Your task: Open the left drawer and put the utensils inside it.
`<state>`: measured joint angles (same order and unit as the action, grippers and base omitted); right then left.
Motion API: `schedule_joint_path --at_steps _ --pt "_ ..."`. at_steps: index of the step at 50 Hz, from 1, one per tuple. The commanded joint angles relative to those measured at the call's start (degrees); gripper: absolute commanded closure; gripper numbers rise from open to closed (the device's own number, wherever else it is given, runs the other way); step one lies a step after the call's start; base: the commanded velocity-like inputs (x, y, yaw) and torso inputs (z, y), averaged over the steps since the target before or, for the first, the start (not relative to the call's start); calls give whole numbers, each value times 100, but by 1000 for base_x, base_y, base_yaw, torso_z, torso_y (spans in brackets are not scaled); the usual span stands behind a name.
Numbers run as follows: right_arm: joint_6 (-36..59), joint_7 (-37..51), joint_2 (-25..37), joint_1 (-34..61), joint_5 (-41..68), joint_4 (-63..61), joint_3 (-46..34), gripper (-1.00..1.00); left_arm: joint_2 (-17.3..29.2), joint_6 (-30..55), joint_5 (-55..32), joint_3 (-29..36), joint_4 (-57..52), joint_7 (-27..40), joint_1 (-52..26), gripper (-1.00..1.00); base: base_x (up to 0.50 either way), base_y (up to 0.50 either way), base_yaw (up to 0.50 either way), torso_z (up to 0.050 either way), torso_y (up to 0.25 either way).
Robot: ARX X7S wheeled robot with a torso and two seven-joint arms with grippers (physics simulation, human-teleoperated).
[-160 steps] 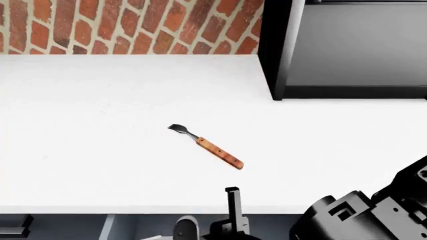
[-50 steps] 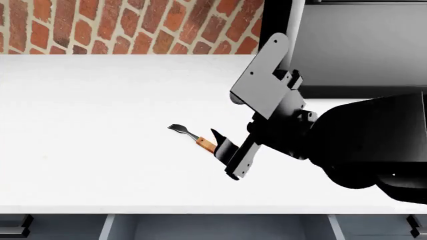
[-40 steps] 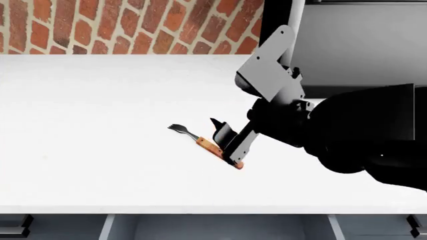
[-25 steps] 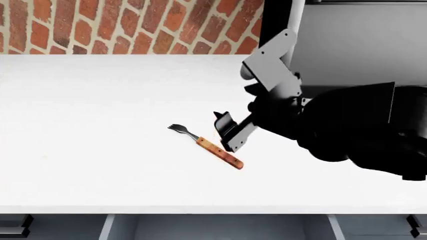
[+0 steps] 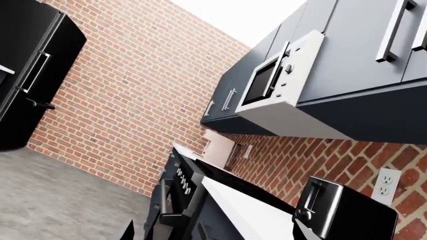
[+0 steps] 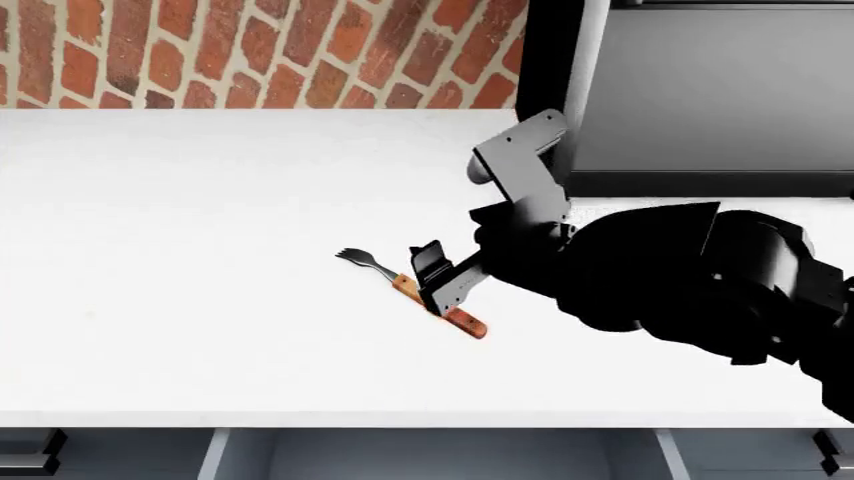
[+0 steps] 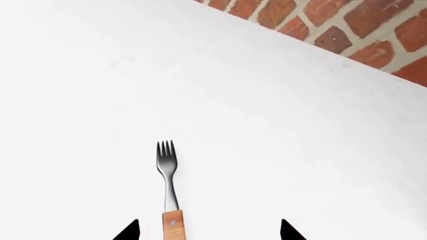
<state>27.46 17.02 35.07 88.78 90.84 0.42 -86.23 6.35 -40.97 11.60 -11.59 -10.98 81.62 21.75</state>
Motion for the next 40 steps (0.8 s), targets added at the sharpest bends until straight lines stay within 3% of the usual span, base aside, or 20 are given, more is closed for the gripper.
schedule_joint_path --at_steps 1,40 --pt "-114 -59 -222 -317 -67 372 -96 -100 3 8 5 -3 0 -1 2 -100 0 0 0 0 0" --pt "-483 -632 -911 -1046 101 1537 -18 -100 10 81 0 32 65 -11 -37 -100 0 0 0 0 0"
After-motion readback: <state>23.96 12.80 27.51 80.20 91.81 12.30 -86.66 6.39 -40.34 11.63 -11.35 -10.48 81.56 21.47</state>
